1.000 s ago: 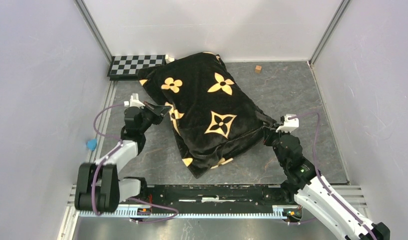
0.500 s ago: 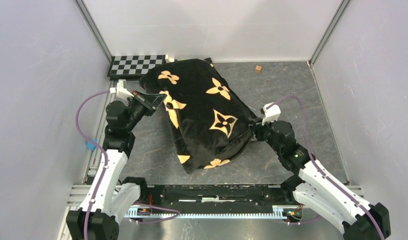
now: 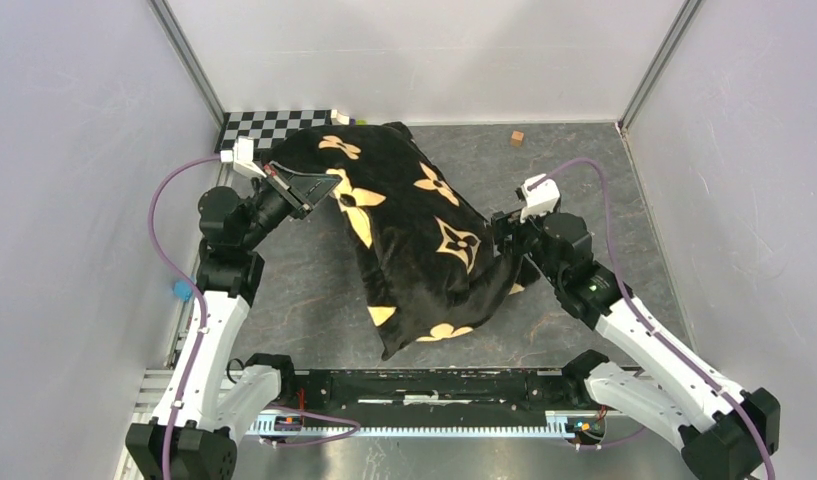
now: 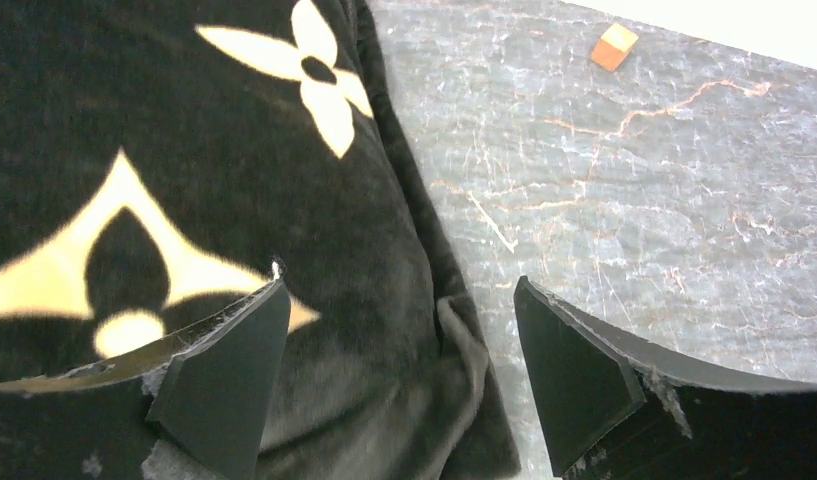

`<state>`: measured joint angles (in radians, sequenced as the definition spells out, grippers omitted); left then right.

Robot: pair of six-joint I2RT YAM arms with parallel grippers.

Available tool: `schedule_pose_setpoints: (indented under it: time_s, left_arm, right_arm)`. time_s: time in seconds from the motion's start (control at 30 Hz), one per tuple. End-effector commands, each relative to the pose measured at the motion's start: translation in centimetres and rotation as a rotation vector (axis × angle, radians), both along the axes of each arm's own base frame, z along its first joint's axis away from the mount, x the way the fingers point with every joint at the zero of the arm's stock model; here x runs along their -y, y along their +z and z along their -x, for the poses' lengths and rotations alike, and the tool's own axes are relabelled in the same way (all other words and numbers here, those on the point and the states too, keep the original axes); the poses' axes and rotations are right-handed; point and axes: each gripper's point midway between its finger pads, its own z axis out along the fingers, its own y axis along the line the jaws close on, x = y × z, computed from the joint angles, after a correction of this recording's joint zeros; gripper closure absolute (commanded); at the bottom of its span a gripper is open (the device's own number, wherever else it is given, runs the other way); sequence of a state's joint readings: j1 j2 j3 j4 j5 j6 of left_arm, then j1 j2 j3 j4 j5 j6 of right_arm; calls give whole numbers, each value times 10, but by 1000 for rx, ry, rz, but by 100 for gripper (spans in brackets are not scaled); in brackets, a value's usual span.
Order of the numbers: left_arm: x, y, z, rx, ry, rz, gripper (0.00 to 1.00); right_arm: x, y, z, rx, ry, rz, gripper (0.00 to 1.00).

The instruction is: Remove the pillowcase from the pillow

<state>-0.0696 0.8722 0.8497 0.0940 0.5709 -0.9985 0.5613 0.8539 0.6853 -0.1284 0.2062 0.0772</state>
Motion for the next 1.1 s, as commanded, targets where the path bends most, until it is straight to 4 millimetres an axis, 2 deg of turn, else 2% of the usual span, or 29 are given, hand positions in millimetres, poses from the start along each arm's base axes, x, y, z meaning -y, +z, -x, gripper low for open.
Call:
schedule_pose_setpoints:
  time_s: [0.0,0.07,0.13,0.2,0.23,0.3,0.37,0.47,0.6,0.73,0.8,0.97,1.07]
  left_arm:
    - [14,84,39,276,-133,75,98]
    - [17,98,49,316,-160,85,98]
    - [17,109,56,348,-166,85,97]
    - [16,122,62,384,-162,89,97]
    - [15,128,65,402,-159,97,97]
    - [15,140,70,435,-161,126,97]
    - [18,150,73,459,-170,154,97]
    - [34,153,66,458,-192,174,97]
    - [79,140,50,433,-252,157,98]
    - [127,116,29,396,-297,109,98]
    - [147,97,13,354,-310,87,98]
    - [183,55,-22,268,-337,69,98]
    - [192,38,-48,233,-296,23,98]
  right_arm:
    - [-8,14,-24,41,-64,-73,11]
    - [-17,6,-34,26,-51,-77,12]
    - [-35,-11,-41,-20,15,-59,12]
    - [-62,-31,-43,-102,139,-48,12]
    - [-78,-50,-41,-169,209,-40,13]
    - [-103,-68,-33,-252,345,-62,18]
    - [-126,-75,-19,-297,481,-118,21]
    - [-149,-67,2,-295,638,-213,22]
    - [-154,-58,10,-288,690,-249,22]
    - [-147,-67,12,-312,666,-216,21]
    - [-138,-71,10,-316,614,-195,21]
    - [-129,-68,16,-312,594,-186,20]
    - [-116,-65,11,-308,519,-172,18]
